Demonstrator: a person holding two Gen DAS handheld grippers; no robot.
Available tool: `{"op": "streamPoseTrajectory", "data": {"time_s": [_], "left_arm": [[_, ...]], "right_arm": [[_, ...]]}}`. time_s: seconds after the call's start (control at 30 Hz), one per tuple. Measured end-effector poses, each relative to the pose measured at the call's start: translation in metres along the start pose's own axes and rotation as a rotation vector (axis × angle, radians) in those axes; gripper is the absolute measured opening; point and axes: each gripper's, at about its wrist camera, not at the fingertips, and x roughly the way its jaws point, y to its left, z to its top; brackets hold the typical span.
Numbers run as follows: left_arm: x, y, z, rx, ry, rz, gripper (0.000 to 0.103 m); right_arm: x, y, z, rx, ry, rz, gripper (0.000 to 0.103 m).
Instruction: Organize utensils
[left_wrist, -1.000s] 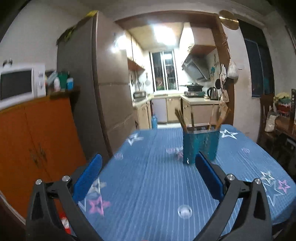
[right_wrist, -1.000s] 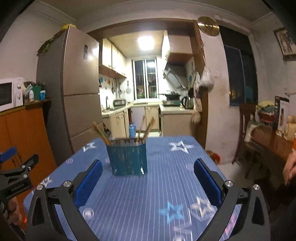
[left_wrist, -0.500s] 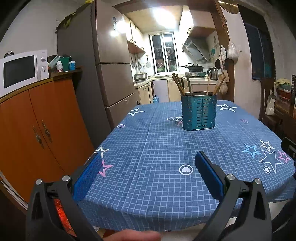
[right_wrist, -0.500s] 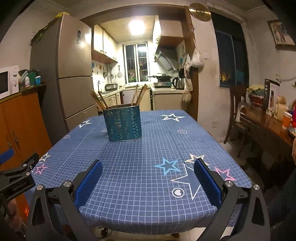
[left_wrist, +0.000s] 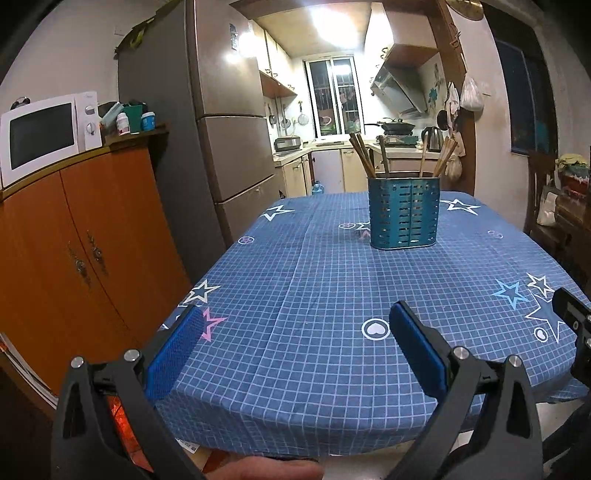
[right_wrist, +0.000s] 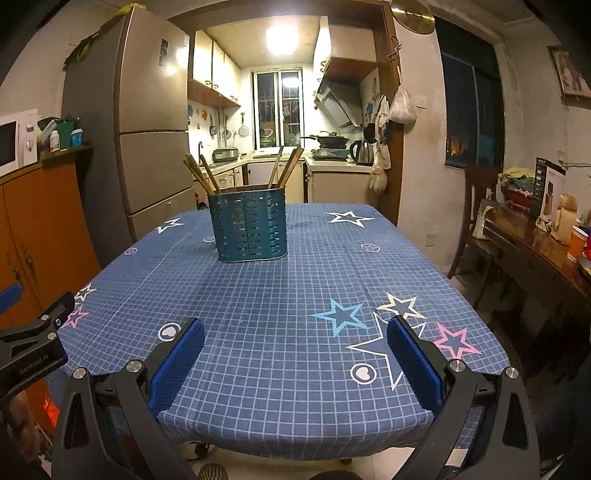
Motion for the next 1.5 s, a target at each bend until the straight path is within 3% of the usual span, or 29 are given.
{"op": "streamPoseTrajectory", "data": {"time_s": [1.17,1.5], "left_arm": [[0.0046,0.0000,0.0023,0.006,0.023,0.022,0.097],[0.0066,-0.0003,0.0018,0.004,0.029,0.024,0.097]], "right_arm": [[0.0033,0.0055,0.0025,-0.023,0.028,0.004,0.099],[0.0068,0.0081,0.0030,-0.042,0.038,-0.034,0.099]]}}
